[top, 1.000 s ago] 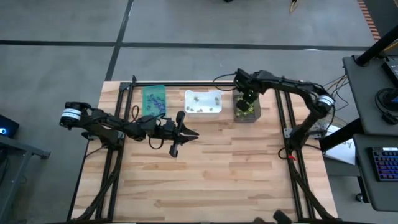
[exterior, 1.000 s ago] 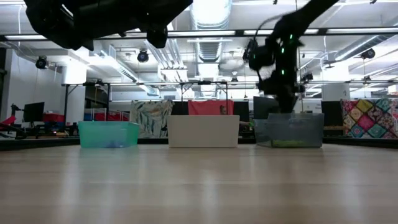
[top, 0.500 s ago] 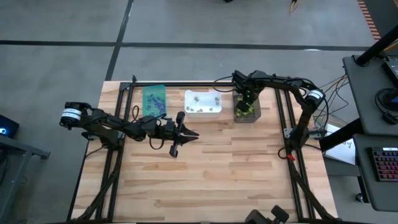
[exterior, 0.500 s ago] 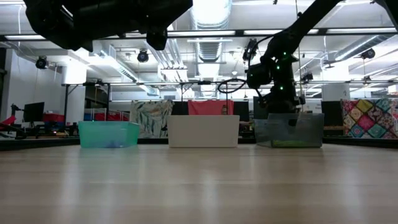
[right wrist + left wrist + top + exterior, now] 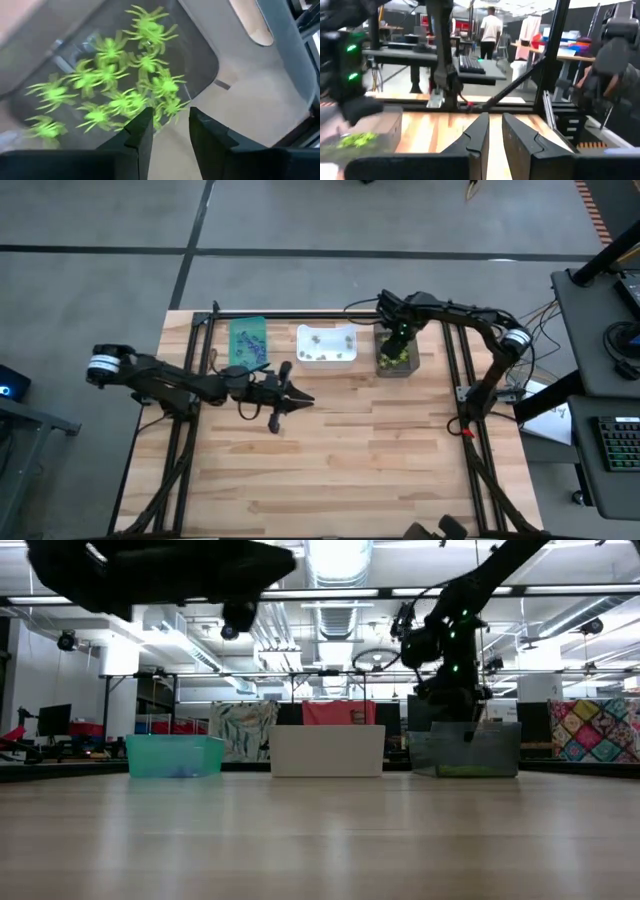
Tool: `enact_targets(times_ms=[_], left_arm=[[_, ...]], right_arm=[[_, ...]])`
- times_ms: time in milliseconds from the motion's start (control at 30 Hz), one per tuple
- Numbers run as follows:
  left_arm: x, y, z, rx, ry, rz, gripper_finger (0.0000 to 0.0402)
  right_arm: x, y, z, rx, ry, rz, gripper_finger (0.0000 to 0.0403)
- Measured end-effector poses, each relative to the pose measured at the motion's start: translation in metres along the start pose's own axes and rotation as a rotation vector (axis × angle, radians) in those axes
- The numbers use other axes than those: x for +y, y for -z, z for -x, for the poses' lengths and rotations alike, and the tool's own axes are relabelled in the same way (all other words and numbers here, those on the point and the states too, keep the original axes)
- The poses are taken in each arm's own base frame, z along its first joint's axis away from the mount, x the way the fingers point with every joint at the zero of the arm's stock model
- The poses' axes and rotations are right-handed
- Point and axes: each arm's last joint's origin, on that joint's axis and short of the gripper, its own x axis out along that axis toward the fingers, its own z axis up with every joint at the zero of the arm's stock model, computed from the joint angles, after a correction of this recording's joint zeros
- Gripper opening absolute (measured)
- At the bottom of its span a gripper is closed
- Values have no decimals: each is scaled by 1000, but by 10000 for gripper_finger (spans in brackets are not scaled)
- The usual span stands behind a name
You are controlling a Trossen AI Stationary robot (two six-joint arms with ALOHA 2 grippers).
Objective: Sort Halloween decoration
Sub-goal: Put the green spider toy into the black bin, then return to Home Position
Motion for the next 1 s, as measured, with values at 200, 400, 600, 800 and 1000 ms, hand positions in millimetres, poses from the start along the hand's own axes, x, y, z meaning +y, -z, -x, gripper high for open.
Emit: enact_targets(times_ms=[200,400,600,800,1000], left_arm=[[-4,-10,54,-7,-148,1,36],[-5,6,109,-39,-259,12,36],[-4,22,140,-70,-334,14,36],[-5,21,151,-72,-352,7,36],[-6,20,158,-71,-352,-16,35]], right_arm=[[13,25,39,-210,-79,65,108],[43,66,60,-544,-216,261,93],[65,114,64,-801,-277,420,76],[77,147,73,-984,-382,446,61],[88,168,79,-1148,-478,507,52]])
